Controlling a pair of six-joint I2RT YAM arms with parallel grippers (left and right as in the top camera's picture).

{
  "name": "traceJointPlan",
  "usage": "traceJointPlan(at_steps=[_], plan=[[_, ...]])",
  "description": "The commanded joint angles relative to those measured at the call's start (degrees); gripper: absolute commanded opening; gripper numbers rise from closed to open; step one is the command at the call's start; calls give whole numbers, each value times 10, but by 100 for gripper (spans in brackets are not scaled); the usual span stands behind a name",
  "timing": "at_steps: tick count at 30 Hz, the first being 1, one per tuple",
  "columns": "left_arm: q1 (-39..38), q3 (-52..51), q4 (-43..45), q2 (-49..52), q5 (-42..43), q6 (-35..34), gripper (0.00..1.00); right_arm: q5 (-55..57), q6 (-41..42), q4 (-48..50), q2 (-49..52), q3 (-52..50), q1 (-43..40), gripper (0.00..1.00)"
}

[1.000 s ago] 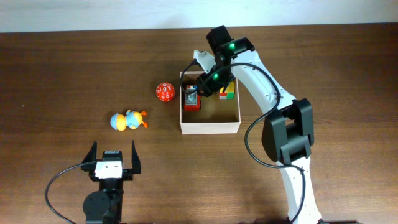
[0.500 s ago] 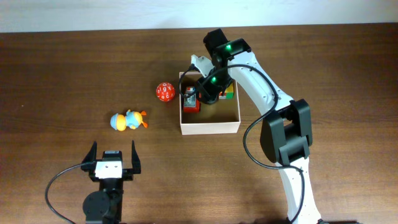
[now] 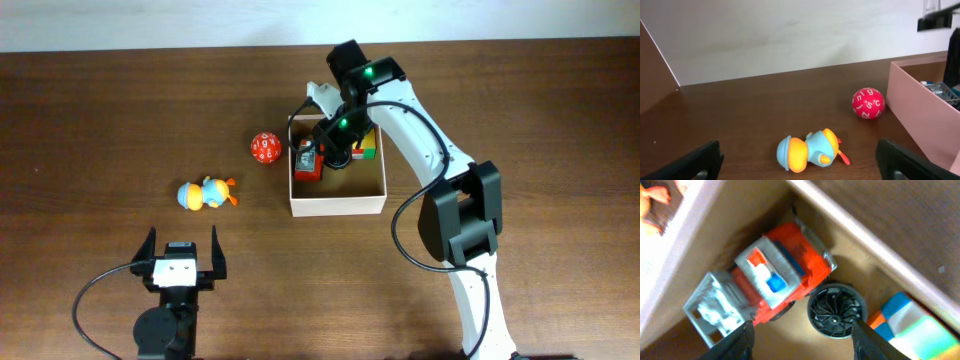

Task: Pack container
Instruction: 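Lower the black puck into the box between the truck and cube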

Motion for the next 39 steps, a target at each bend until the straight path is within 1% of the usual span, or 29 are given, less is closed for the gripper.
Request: traceJointPlan(at_steps=[1, 5, 11, 14, 18, 25, 32, 39], plan=[[2, -1, -2, -4, -5, 8, 99, 5, -6, -12, -2, 51, 5, 57], [2, -1, -2, -4, -5, 8, 99, 19, -6, -47, -3, 101, 5, 54], [2, -1, -2, -4, -5, 7, 99, 71, 5, -126, -5, 198, 5, 53], [2, -1, -2, -4, -5, 8, 99, 96, 14, -145, -5, 205, 5, 53], [2, -1, -2, -4, -5, 8, 99, 97, 29, -155, 2, 188, 5, 51], [2, -1, -2, -4, -5, 8, 99, 115, 76, -111, 2, 107, 6, 39], [2, -1, -2, -4, -5, 8, 99, 114, 87, -63, 2, 31, 11, 37], [2, -1, -2, -4, -5, 7, 99, 112, 83, -20, 2, 0, 27, 37]])
